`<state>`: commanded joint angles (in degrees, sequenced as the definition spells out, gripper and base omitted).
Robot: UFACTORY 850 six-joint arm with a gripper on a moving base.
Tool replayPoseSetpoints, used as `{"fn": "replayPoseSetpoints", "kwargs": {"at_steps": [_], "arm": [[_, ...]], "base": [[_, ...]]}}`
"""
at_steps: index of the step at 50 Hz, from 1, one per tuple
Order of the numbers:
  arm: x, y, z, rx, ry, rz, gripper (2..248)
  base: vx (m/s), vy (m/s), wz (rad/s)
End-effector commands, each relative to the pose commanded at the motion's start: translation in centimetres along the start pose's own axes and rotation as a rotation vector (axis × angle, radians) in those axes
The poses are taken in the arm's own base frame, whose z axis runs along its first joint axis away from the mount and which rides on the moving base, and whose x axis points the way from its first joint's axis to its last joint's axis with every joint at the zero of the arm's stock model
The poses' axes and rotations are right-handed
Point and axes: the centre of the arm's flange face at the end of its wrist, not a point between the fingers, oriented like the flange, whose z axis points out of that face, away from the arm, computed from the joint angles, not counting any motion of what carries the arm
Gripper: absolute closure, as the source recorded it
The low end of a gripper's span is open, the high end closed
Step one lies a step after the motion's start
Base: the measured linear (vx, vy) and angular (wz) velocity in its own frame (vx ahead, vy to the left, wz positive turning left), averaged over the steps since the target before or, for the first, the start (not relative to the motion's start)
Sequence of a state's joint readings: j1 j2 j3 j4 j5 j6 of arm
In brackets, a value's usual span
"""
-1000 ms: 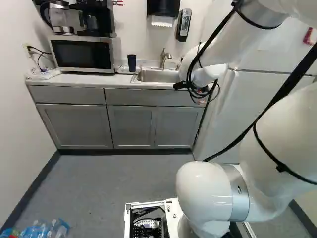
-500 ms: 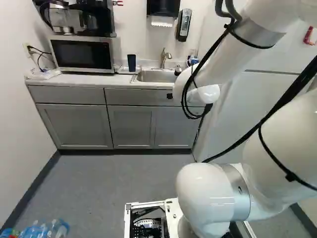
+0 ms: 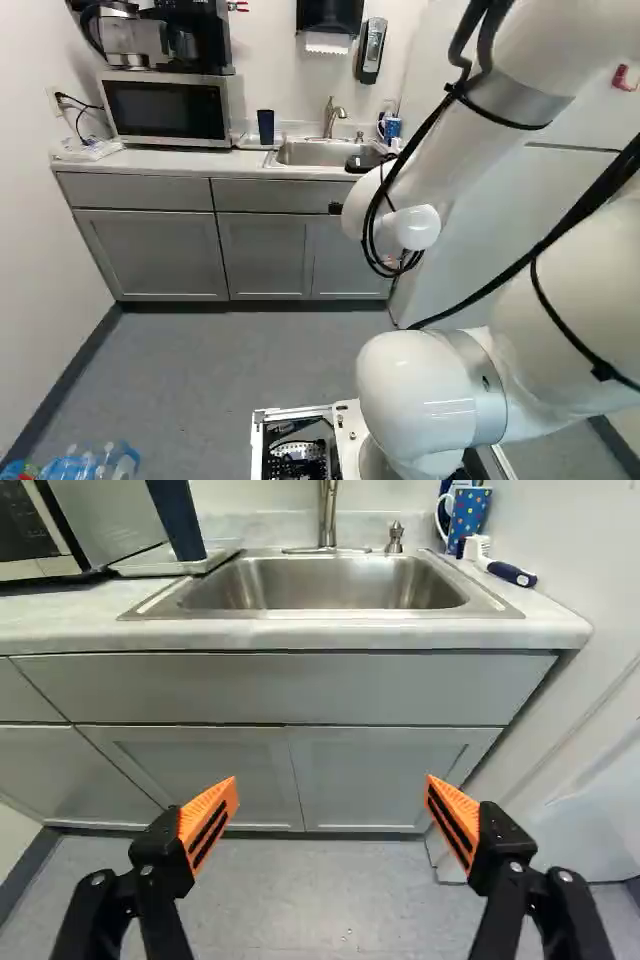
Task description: Rinse the cup and place it in the tray
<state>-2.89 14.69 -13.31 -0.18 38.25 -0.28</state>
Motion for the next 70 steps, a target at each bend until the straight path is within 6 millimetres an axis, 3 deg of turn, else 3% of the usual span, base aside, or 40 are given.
{"fn": "replayPoseSetpoints", "kwargs": {"at_steps": [36, 70], "arm": [[-4.2, -1.2, -2.3, 0.037, 0.07, -0.01, 3], [-4.9, -1.4, -2.8, 0.045, 0.083, -0.011, 3]], "base": [[0.0, 0.0, 0.0], [0.0, 0.0, 0.0]]}}
